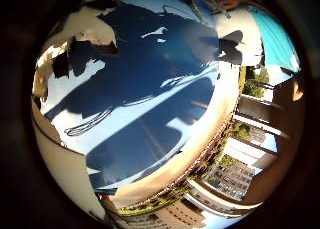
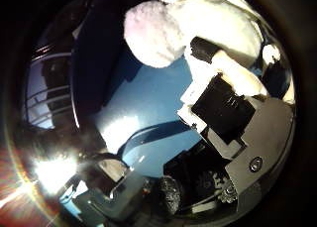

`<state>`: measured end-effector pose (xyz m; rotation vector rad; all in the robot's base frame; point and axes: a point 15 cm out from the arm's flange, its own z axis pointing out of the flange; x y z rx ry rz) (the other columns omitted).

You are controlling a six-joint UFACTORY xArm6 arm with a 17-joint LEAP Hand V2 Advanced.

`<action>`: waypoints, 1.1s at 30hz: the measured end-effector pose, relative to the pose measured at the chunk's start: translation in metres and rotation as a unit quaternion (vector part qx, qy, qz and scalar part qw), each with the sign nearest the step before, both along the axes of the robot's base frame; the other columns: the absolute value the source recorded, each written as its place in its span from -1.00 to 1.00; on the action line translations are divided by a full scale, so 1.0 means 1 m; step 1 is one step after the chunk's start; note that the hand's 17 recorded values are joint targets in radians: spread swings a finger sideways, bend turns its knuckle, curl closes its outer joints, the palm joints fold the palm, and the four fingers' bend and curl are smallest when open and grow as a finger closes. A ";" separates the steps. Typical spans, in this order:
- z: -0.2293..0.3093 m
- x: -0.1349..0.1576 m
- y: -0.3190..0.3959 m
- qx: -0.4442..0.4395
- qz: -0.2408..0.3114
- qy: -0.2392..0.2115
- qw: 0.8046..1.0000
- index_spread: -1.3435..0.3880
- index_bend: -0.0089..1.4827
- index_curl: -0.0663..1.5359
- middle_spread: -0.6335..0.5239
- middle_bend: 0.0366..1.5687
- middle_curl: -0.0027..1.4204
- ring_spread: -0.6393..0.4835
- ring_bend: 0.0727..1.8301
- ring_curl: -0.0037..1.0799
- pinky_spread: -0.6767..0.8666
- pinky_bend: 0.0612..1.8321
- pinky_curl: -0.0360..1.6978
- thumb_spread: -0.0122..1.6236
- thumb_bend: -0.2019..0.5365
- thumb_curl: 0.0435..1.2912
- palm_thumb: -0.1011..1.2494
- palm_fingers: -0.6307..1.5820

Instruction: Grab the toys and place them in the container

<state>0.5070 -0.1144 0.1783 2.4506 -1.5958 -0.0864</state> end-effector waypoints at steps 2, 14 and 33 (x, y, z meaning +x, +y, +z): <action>0.008 -0.008 -0.006 0.001 -0.006 0.009 1.000 -0.44 -0.21 -0.64 -0.39 0.35 0.44 -0.02 0.50 0.40 0.14 0.69 -0.37 0.24 -0.44 -0.05 0.75 0.49; 0.093 -0.026 -0.008 0.026 -0.028 -0.012 0.999 -0.66 0.05 -0.51 -0.41 0.44 0.63 -0.08 0.62 0.52 0.05 0.81 -0.22 0.29 -0.49 0.11 0.74 0.37; 0.247 -0.031 0.184 0.096 0.061 -0.099 0.989 -0.80 0.06 -0.09 -0.40 0.57 0.72 -0.08 0.74 0.54 0.02 0.87 -0.08 0.32 -0.49 0.27 0.70 0.26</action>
